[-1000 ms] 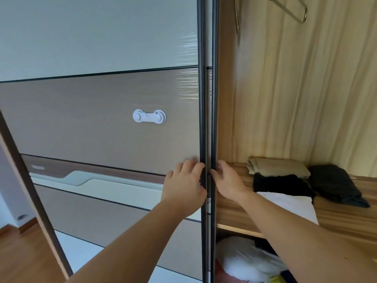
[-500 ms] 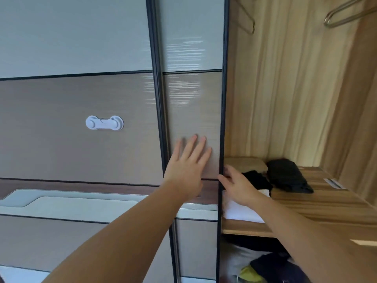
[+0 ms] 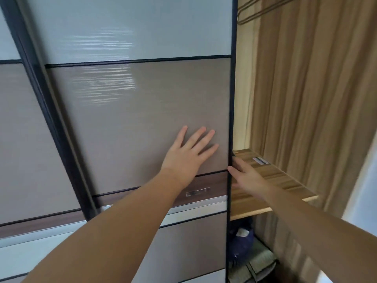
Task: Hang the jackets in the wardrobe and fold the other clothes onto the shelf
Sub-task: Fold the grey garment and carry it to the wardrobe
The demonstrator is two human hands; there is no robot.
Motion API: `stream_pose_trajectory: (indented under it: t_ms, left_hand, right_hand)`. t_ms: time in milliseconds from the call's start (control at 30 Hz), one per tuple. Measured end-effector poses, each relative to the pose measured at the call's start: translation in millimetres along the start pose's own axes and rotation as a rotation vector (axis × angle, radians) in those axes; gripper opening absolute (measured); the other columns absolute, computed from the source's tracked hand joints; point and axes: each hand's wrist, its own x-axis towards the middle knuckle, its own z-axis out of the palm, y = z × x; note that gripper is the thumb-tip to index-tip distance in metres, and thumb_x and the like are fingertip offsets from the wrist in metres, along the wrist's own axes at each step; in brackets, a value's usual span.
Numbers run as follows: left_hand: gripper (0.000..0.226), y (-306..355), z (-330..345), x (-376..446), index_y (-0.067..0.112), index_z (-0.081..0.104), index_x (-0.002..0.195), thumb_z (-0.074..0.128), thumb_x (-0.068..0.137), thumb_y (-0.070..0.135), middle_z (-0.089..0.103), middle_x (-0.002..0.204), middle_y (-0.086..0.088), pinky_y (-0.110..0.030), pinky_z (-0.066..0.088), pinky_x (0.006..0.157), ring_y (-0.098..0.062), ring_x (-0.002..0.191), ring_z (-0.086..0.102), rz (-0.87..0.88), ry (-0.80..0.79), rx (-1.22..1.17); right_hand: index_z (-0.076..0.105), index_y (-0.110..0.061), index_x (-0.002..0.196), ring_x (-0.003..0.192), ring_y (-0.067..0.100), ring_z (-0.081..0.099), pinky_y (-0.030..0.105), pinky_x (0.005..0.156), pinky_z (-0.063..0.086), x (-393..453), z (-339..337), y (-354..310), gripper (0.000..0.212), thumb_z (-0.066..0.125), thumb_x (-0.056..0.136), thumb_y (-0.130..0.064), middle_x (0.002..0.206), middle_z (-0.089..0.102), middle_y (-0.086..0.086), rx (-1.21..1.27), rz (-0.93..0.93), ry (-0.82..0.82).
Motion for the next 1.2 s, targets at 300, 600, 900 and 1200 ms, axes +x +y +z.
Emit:
stream_pose_trajectory:
  t_ms: [300, 600, 900, 1200]
  left_hand:
    - [0.081, 67, -18, 84, 0.027, -0.007, 0.155, 0.048, 0.097, 0.039, -0.029, 0.158, -0.007, -0.057, -0.023, 0.108, -0.029, 0.146, -0.025, 0.077, 0.076, -0.017]
    - [0.079, 130, -51, 166, 0.028, 0.007, 0.155, 0.056, 0.093, 0.030, -0.020, 0.161, -0.006, -0.055, -0.019, 0.112, -0.027, 0.148, -0.021, 0.194, 0.104, -0.020]
    - [0.101, 126, -75, 207, 0.030, -0.008, 0.154, 0.050, 0.082, 0.072, -0.024, 0.160, -0.009, -0.064, -0.018, 0.108, -0.039, 0.144, -0.025, 0.130, 0.188, 0.100]
    - [0.102, 152, -79, 246, 0.030, -0.004, 0.155, 0.051, 0.081, 0.073, -0.024, 0.160, -0.009, -0.060, -0.022, 0.108, -0.037, 0.144, -0.026, 0.163, 0.271, 0.038]
  right_hand:
    - [0.055, -0.025, 0.114, 0.094, 0.005, 0.064, 0.012, 0.074, 0.045, -20, -67, 50, 0.025, 0.057, 0.092, -0.012, 0.105, 0.067, -0.008, -0.140, 0.036, 0.357]
    - [0.024, -0.024, 0.152, 0.141, 0.015, 0.030, 0.022, 0.107, 0.027, -43, -100, 80, 0.062, 0.052, 0.097, -0.035, 0.156, 0.024, -0.003, -0.219, 0.121, 0.420]
    - [0.000, -0.039, 0.153, 0.142, 0.024, 0.029, 0.053, 0.113, 0.031, -5, -110, 80, 0.135, 0.065, 0.043, -0.083, 0.159, 0.017, -0.007, 0.354, 0.330, 0.453]
    - [0.008, -0.034, 0.152, 0.133, 0.021, 0.040, 0.044, 0.111, 0.037, 11, -147, 90, 0.131, 0.076, 0.046, -0.071, 0.149, 0.034, -0.005, 0.346, 0.280, 0.541]
